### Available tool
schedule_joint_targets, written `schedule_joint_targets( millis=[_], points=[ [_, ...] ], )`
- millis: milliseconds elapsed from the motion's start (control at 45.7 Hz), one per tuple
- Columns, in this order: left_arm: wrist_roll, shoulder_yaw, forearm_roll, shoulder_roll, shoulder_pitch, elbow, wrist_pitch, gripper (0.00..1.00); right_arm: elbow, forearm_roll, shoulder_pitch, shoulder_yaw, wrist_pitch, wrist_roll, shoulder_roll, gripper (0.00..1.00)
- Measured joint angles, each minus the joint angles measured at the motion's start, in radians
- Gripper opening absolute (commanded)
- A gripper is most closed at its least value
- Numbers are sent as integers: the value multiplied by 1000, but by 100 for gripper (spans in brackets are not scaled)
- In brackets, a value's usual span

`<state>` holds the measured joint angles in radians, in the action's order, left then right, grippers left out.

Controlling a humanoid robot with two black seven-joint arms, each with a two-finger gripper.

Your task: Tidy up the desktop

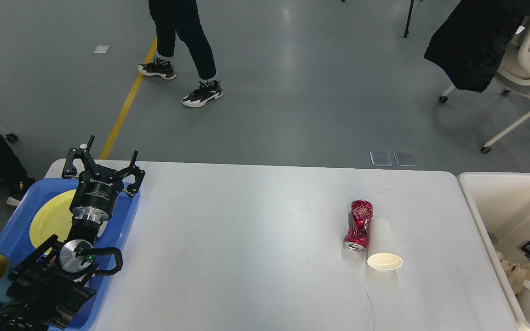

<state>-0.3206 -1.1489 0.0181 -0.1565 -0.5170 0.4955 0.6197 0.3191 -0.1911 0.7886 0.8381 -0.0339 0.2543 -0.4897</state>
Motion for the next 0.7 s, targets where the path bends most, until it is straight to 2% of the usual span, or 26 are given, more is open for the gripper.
schedule_joint_targets(
  millis=[197, 328, 416, 591, 700],
  points=[
    [0, 0, 0, 0, 0, 0, 0, 96, 330, 196, 306, 58, -41, 9, -104, 100],
    [0, 0, 0, 0, 0, 0, 0, 96, 531, 262, 545, 163, -131, 13, -122, 100],
    [0, 0, 0, 0, 0, 0, 0, 96, 632, 267, 730, 257, -280, 18, -86, 100],
    [0, 0, 0, 0, 0, 0, 1, 96, 719, 264, 1003, 311, -661, 20, 26, 100],
    [0, 1, 1, 0, 0, 0, 1, 96, 824, 259, 1165, 307, -776, 20, 45, 100]
  ],
)
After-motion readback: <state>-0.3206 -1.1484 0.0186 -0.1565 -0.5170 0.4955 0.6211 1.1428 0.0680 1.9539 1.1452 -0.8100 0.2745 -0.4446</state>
